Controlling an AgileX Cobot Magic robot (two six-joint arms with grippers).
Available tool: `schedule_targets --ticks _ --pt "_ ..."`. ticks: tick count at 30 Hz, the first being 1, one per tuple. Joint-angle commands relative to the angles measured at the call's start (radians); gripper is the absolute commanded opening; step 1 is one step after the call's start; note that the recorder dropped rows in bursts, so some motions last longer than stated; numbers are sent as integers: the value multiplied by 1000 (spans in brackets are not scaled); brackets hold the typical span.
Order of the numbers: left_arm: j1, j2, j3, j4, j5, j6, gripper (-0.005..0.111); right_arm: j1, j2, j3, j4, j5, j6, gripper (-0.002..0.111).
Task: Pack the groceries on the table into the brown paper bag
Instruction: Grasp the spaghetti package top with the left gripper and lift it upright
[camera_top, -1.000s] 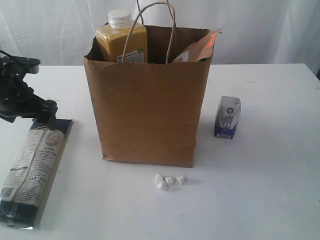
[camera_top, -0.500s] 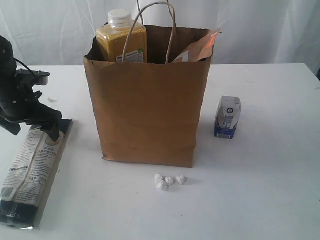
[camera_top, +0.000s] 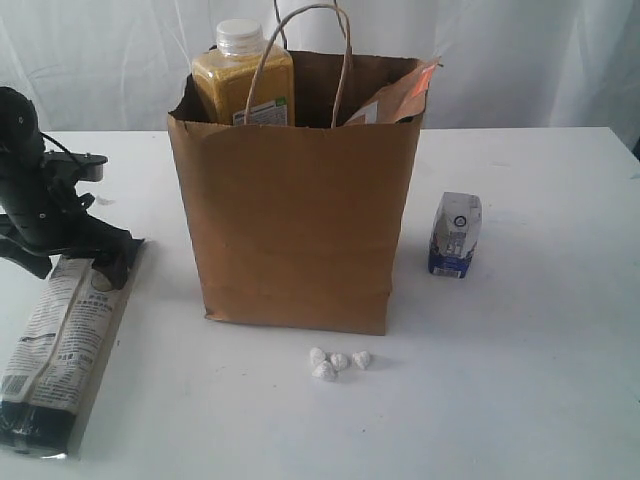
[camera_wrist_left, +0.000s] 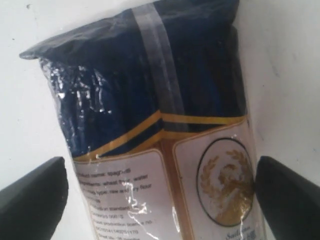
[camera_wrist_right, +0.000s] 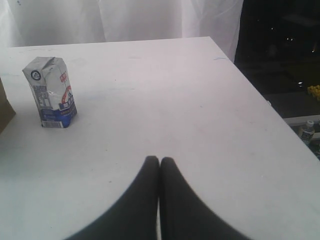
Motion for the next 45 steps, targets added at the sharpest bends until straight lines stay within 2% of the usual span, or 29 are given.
schedule_targets --ticks 1,17,19,20,21,22,23,26,28,29,35,45 --pt "-4 0 -4 -13 7 3 105 3 -3 5 -5 -10 0 0" --pt "-4 2 -4 -13 -2 3 105 3 -3 5 -5 -10 0 0" --pt "-4 2 -4 -13 -2 3 102 3 -3 5 -5 -10 0 0" --pt "-4 2 -4 -13 -2 3 98 3 -3 5 -5 -10 0 0" --pt "-4 2 -4 -13 -2 3 86 3 -3 5 -5 -10 0 0" --pt "-4 2 -2 -13 -2 3 79 3 -3 5 -5 -10 0 0" --pt "-4 4 8 -13 -9 3 64 3 -3 5 -5 -10 0 0" --pt "-4 4 42 -13 -24 3 37 3 -3 5 -5 -10 0 0" --pt "-4 4 44 -7 -11 20 8 3 -3 5 -5 -10 0 0" --pt "-4 4 44 -7 -6 37 0 3 -3 5 -5 -10 0 0" --pt "-4 -15 42 -5 15 62 0 3 -3 5 -5 -10 0 0" --pt "-4 -237 42 -5 62 51 0 3 -3 5 -5 -10 0 0"
